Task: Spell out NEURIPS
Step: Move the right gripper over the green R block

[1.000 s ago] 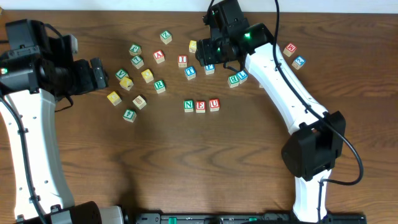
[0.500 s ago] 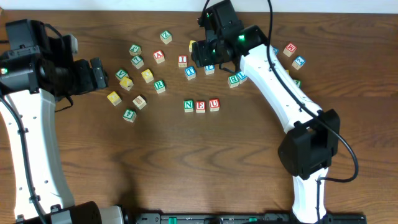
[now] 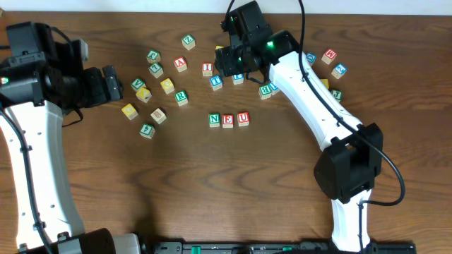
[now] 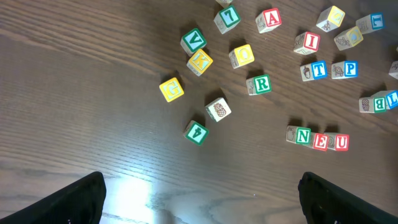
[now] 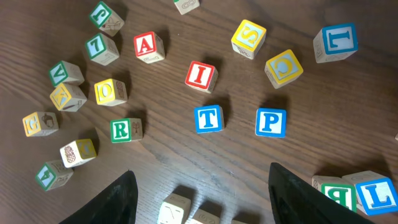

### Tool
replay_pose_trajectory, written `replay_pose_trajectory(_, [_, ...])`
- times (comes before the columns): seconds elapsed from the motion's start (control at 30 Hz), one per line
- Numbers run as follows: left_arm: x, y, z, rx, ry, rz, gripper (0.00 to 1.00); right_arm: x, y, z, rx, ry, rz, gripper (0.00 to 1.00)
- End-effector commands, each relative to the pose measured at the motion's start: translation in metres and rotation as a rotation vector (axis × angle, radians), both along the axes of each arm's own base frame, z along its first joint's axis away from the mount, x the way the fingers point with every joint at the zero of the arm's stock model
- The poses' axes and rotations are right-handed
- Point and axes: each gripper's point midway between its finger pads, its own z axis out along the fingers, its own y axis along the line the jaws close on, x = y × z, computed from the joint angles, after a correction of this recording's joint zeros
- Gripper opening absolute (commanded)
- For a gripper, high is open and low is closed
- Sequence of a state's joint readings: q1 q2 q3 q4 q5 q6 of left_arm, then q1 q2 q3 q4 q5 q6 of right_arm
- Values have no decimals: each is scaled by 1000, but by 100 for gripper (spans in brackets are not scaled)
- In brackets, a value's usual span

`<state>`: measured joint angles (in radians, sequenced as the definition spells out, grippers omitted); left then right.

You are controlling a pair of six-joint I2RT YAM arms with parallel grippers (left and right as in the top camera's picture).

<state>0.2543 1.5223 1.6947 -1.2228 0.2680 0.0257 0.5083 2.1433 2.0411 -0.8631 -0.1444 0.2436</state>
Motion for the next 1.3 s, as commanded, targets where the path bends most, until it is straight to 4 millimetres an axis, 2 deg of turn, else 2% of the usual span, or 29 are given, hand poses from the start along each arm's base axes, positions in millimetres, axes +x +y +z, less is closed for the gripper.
replay_pose_trajectory(0.0, [2, -1, 10, -3, -32, -1, 97, 3, 4, -4, -10, -9, 13, 62])
replay_pose_trajectory(0.23, [2, -1, 10, -3, -32, -1, 97, 6, 7, -6, -6, -16, 14, 62])
replay_pose_trajectory(0.5, [2, -1, 10, -3, -31, -1, 98, 12, 11, -29, -20, 0, 14, 62])
replay_pose_trajectory(0.87, [2, -1, 10, -3, -32, -1, 98, 22, 19, -47, -30, -22, 41, 63])
replay_pose_trajectory(1.27, [2, -1, 10, -3, -32, -2, 98, 22, 28, -48, -59, -61, 66, 62])
